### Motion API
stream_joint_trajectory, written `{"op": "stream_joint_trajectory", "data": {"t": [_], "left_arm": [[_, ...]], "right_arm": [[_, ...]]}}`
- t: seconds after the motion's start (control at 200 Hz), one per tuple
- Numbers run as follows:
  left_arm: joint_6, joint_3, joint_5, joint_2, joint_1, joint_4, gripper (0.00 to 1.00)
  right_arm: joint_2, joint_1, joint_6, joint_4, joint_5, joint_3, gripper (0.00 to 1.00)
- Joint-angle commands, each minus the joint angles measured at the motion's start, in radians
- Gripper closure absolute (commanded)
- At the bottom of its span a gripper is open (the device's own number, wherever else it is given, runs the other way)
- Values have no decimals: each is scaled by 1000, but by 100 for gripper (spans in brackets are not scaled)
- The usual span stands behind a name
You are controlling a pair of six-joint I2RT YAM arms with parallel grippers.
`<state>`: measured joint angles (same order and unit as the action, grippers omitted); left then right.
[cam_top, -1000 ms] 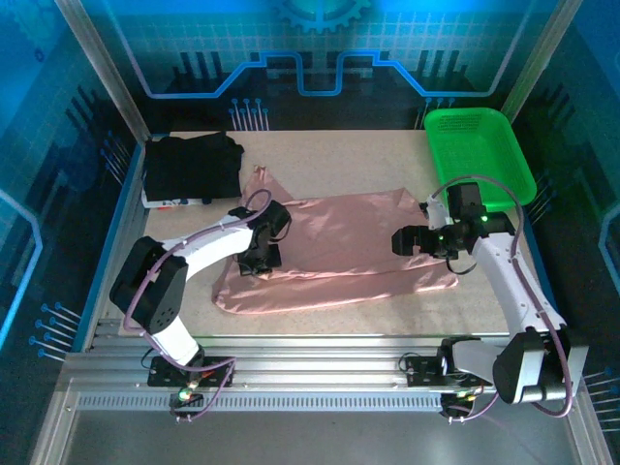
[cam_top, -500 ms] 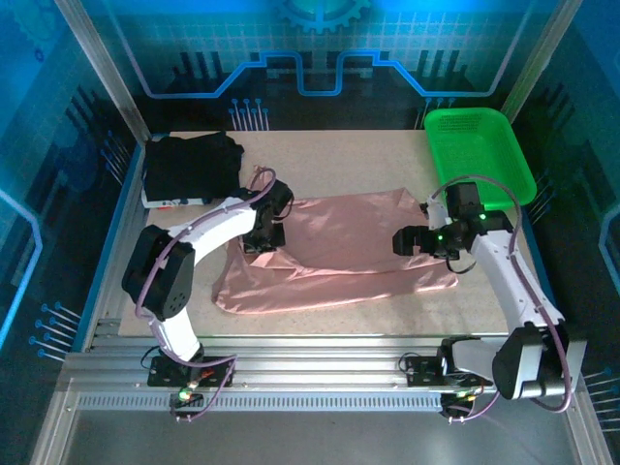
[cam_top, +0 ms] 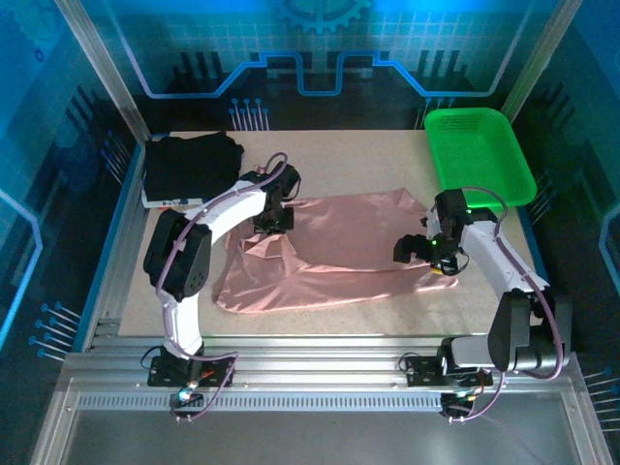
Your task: Fold and stack the t-shirts
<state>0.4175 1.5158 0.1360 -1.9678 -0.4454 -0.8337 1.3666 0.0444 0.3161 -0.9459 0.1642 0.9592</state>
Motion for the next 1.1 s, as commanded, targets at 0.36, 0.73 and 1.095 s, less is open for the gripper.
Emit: {"op": "stream_joint_trajectory", "data": {"t": [0.36,0.73,1.095], "left_arm": [[-203,119,-4,-121,-40,16,85],[-197,157,90,-123,-52,105,83],[183,-130,-32,271,-48,197,38]], "right_arm": [[58,24,23,-39,-12,31,3],[108,57,20,-30,1,59,3],[71,74,47,-17,-16,61,5]]}}
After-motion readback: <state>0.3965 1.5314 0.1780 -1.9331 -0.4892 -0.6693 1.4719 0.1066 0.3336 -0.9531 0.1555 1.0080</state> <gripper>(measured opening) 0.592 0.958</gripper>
